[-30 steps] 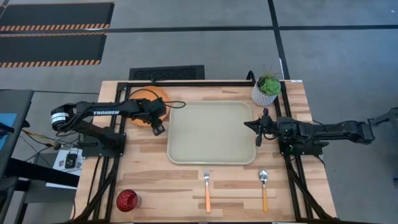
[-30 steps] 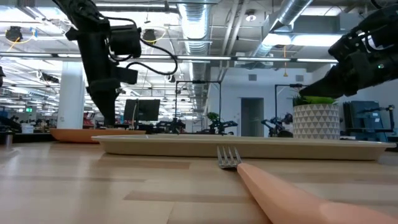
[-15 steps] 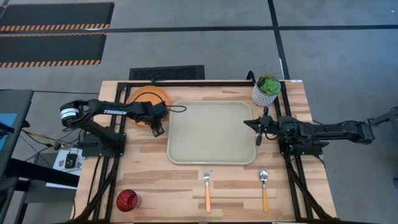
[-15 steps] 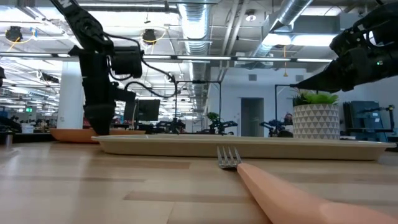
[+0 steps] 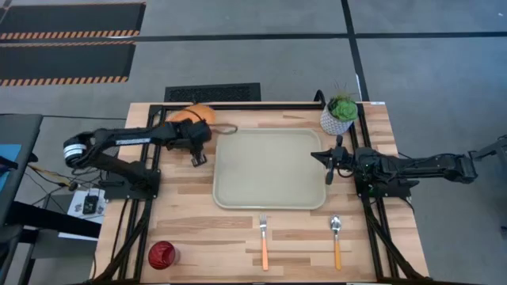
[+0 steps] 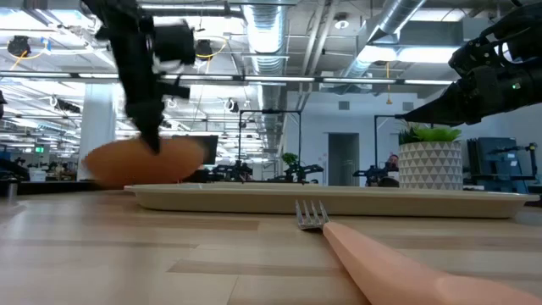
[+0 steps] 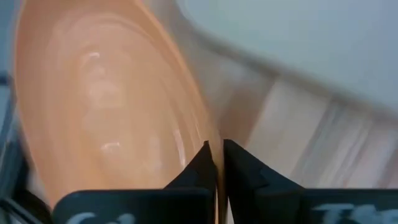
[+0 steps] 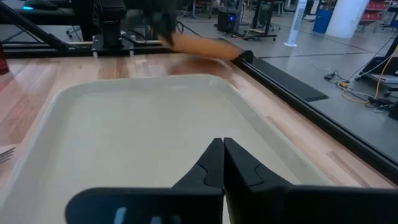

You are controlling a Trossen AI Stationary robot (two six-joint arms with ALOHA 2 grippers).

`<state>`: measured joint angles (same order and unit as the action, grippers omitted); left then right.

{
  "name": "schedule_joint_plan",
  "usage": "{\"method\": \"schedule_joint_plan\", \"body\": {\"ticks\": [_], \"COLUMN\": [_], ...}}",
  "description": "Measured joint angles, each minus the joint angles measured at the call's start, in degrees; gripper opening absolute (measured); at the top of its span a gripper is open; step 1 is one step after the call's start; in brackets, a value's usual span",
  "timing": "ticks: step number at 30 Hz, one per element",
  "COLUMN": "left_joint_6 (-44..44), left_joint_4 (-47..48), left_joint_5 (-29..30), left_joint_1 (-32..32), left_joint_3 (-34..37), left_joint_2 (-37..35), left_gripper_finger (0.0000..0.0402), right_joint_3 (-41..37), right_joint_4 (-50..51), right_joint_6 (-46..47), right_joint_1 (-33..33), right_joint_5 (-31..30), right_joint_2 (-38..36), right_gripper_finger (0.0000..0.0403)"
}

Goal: Pick and place plate/cup/fork/spoon on tray
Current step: Put the orange plate on the gray serving tray

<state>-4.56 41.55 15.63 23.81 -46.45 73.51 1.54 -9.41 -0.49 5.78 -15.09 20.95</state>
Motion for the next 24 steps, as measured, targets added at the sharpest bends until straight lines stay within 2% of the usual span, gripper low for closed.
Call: {"method": "schedule_joint_plan", "body": {"ticks": [4,6,16,24], "left_joint_6": [-0.5,-0.7,-2.1,-0.5], "left_joint_4": [-2.8,-3.9,-12.0,-15.8], "left_joint_5": [-2.6,-3.4,-8.7,-6.5], "left_joint_1": [-3.8,-7.2,-19.9,-24.7], "left_joint_3": [-6.0,-9.3,-22.1,-29.7], "left_joint_2": [-0.9,1.4,20.2,31.7], "left_gripper_finger": [0.0001,0.0001,0.0000,0.0000], "right_joint_3": [0.0,0.0,0.0,0.0], "right_joint_4": [0.1,0.2,0.3,1.6], "right_joint_6": [0.0,0.0,0.4,0.5], "right_joint_1": [0.0,0.0,0.0,0.0], "right_joint_5": [-0.1,-0.3,-0.7,-0.6], "right_joint_2": [0.0,0.0,0.0,0.0], "right_gripper_finger": [0.0014,0.0016,0.0015,0.0014]}}
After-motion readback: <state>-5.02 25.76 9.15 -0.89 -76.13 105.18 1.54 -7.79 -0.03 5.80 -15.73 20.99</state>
